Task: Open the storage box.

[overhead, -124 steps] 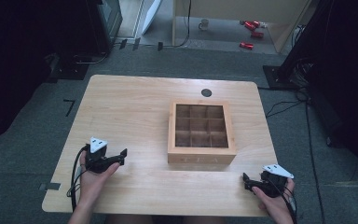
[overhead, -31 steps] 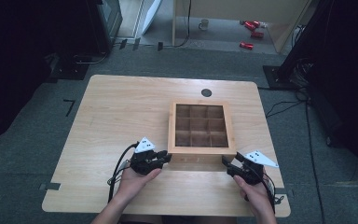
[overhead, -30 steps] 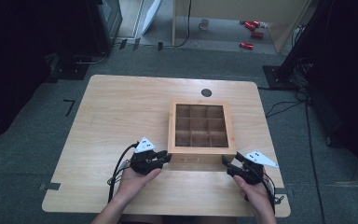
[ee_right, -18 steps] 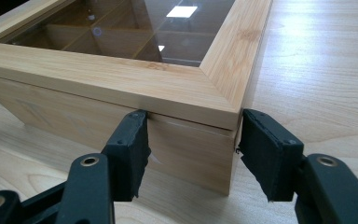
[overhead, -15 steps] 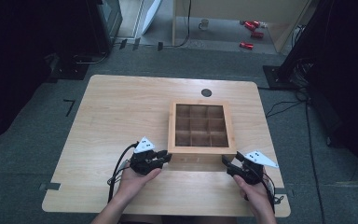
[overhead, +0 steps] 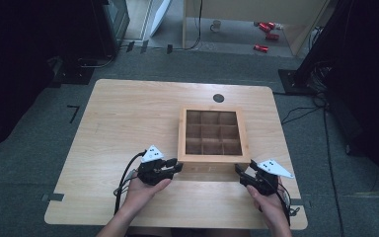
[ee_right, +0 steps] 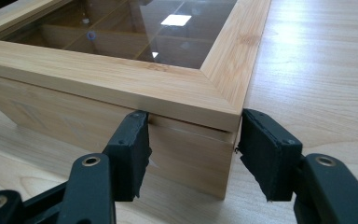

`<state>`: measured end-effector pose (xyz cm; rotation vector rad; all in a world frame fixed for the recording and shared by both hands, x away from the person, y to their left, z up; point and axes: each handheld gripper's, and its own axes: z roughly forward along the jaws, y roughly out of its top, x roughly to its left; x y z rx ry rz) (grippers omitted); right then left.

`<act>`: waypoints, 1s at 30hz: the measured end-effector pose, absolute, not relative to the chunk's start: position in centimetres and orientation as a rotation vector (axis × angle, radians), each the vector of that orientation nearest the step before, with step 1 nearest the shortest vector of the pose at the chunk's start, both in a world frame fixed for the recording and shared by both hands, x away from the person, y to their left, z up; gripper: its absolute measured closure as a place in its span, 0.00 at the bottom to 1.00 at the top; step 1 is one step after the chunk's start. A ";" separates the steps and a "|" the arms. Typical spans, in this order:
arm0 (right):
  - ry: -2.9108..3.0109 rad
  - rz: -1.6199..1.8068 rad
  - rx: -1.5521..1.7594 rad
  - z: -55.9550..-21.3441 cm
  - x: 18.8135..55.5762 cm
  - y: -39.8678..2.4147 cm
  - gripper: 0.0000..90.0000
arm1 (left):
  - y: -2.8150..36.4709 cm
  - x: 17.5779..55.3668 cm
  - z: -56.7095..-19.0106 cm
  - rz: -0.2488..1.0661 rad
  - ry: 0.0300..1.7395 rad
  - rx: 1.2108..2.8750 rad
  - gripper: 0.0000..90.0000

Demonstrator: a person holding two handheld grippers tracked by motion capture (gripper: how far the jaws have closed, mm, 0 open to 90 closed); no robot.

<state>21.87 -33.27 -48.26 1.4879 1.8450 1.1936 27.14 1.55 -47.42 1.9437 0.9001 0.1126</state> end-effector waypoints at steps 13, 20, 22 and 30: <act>1.823 1.204 1.446 -47.3 22.3 -33.1 0.49 | 2.3 26.5 -48.8 0.212 0.922 2.017 0.43; 1.809 1.226 1.412 -46.2 22.7 -33.0 0.49 | 3.8 26.4 -50.1 0.244 1.043 2.095 0.22; 1.806 1.228 1.404 -45.9 22.9 -32.9 0.49 | 4.4 26.3 -50.5 0.261 1.079 2.101 0.20; 1.782 1.245 1.389 -45.0 23.6 -32.9 0.48 | 7.1 25.8 -51.2 0.349 1.176 2.102 0.16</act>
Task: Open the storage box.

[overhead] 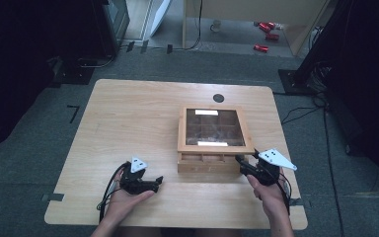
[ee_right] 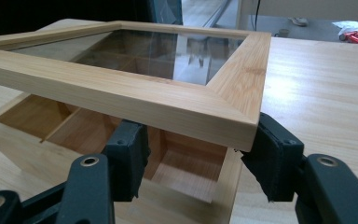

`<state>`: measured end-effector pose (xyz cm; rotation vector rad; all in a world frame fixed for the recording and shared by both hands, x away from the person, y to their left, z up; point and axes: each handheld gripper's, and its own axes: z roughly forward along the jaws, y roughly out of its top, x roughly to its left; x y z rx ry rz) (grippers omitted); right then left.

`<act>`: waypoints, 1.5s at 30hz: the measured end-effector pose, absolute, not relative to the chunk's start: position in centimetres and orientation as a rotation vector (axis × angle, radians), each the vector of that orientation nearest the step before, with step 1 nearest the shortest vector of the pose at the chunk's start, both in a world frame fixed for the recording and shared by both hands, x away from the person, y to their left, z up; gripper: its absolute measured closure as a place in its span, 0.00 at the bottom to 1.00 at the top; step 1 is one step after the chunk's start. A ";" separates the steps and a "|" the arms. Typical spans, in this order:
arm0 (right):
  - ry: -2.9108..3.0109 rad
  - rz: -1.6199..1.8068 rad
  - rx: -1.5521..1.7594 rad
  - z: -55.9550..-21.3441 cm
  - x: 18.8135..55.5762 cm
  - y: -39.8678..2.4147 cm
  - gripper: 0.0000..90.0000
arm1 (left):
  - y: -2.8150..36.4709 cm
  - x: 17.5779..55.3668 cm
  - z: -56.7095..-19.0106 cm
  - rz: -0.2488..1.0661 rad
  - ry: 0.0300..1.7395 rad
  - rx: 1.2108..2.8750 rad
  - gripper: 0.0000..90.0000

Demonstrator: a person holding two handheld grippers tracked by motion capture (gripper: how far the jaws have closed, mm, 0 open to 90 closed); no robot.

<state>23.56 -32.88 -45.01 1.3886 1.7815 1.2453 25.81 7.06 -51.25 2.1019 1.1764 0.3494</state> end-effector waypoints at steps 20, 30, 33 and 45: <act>1.724 1.228 1.347 -42.5 24.9 -33.0 0.38 | 10.3 24.0 -51.9 0.530 1.249 2.074 0.17; 1.732 1.199 1.305 -40.6 26.3 -32.9 0.39 | 10.1 24.1 -51.9 0.533 1.258 2.063 0.18; 1.737 1.185 1.281 -40.1 27.0 -32.7 0.39 | 10.1 24.1 -51.9 0.533 1.254 2.065 0.18; 1.749 1.180 1.215 -38.7 29.2 -32.9 0.40 | 10.0 24.2 -51.9 0.532 1.252 2.068 0.18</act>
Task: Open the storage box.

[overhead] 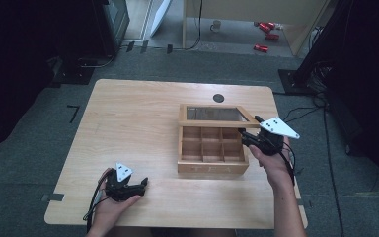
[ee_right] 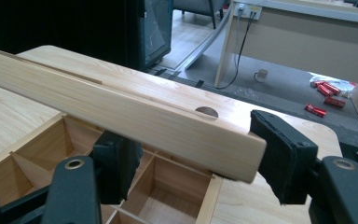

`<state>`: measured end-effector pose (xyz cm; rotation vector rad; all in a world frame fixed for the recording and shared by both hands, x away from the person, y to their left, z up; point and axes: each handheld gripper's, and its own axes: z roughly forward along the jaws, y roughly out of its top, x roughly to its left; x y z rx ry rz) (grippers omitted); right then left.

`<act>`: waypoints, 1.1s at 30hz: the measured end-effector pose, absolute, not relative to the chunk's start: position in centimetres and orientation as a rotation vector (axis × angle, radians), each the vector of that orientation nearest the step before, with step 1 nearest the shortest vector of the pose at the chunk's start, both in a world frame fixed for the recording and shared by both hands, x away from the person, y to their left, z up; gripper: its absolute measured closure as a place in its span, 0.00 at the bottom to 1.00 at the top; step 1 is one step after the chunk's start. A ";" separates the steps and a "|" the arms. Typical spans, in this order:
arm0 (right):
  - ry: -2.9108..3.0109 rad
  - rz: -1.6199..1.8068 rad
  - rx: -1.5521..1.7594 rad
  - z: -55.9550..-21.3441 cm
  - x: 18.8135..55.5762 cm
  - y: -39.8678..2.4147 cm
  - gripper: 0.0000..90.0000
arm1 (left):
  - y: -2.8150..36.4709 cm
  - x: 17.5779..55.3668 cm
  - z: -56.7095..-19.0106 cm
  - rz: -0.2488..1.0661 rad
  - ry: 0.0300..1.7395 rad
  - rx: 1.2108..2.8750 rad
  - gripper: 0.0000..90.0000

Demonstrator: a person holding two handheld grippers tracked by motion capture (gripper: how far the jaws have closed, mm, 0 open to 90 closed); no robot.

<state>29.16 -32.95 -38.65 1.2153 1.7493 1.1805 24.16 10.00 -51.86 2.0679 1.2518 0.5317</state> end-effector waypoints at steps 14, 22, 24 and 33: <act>1.789 1.221 1.167 -38.7 31.0 -33.8 0.40 | 10.0 24.2 -51.9 0.536 1.247 2.071 0.18; 1.778 1.260 1.149 -38.8 31.7 -34.3 0.43 | 10.0 24.2 -51.9 0.535 1.247 2.069 0.18; 1.782 1.221 1.142 -38.9 31.8 -34.1 0.45 | 10.0 24.2 -51.9 0.535 1.246 2.070 0.18; 1.788 1.204 1.106 -38.9 32.7 -34.1 0.47 | 10.0 24.2 -51.9 0.534 1.244 2.074 0.18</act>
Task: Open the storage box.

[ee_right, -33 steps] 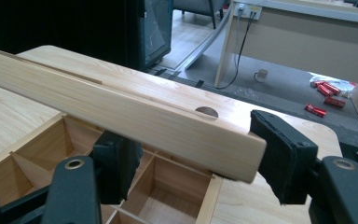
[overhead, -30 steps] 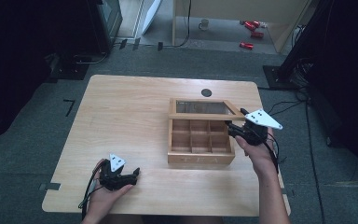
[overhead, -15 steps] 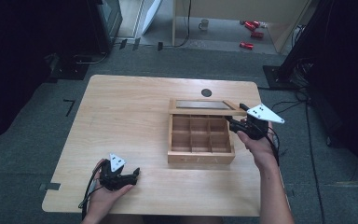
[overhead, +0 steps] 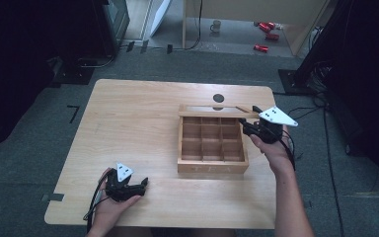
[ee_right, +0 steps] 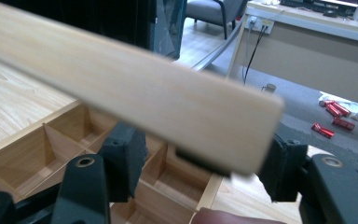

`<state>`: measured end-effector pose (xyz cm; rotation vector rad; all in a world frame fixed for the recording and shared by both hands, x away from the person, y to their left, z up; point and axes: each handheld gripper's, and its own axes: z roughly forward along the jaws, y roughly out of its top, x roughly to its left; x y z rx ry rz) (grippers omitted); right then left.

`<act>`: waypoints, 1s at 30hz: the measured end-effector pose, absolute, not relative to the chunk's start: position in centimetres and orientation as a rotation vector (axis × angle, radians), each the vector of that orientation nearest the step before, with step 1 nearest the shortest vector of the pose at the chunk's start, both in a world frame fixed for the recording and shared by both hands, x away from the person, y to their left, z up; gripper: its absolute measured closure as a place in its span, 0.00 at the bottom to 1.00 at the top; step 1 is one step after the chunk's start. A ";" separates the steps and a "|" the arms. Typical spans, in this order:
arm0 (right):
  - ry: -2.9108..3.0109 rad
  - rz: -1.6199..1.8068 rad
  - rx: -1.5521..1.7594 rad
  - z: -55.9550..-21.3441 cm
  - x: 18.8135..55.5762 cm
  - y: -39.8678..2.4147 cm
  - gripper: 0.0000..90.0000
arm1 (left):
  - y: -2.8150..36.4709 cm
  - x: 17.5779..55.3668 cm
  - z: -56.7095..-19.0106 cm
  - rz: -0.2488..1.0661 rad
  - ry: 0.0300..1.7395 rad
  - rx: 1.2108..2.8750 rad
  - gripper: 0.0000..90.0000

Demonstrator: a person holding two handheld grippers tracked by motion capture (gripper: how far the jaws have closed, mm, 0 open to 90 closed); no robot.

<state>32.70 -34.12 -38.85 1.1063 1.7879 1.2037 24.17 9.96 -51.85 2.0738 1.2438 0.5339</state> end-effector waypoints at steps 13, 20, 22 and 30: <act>1.765 1.221 1.070 -38.0 34.0 -34.8 0.57 | 9.9 24.2 -51.9 0.534 1.246 2.072 0.18; 1.727 1.238 1.074 -37.3 34.8 -35.6 0.72 | 9.9 24.2 -51.9 0.530 1.245 2.073 0.18; 1.728 1.254 1.071 -37.1 35.1 -35.7 0.72 | 9.9 24.2 -51.9 0.530 1.245 2.072 0.18; 1.707 1.223 1.113 -36.2 36.8 -35.4 0.74 | 9.9 24.2 -51.9 0.530 1.244 2.072 0.18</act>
